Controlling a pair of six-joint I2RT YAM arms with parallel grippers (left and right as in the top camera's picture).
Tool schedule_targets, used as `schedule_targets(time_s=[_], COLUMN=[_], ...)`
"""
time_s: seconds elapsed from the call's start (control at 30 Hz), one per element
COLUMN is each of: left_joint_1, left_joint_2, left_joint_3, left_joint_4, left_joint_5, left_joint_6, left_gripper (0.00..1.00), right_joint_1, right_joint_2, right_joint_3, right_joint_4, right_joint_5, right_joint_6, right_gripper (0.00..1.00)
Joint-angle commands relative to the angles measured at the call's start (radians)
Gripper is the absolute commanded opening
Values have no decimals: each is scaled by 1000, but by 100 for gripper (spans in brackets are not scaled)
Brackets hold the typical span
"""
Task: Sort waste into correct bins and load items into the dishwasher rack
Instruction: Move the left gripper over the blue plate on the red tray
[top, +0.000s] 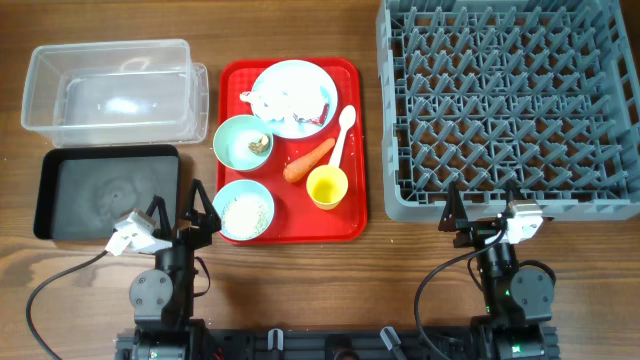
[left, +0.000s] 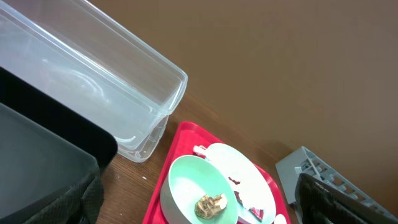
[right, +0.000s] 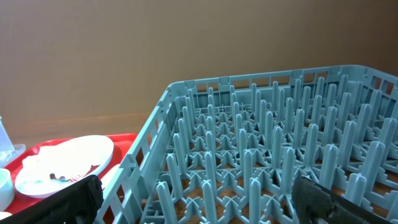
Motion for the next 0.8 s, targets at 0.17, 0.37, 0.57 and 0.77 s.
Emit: schedule_targets(time_s=[0.17,0.37,0.57,0.77], left_joint_1=[5,5,5,5], left_joint_2=[0,0,0,0], left_joint_3=[-3,-2,-2,-2], left_joint_4=[-3,-3,-3,-3], left_joint_5=[8,8,8,8], left_joint_6=[9,9,9,9], left_gripper=[100,100,100,100], right_joint_1=[-4,-4,-4,-4], right_joint_2=[2,2,2,2], right_joint_3=[-1,-1,-1,-1], right_joint_4=[3,3,3,10], right_joint_5=[-17,-17,-17,-17], right_joint_6=[-18,-18,-18,-17], right_gripper=[100,100,100,100])
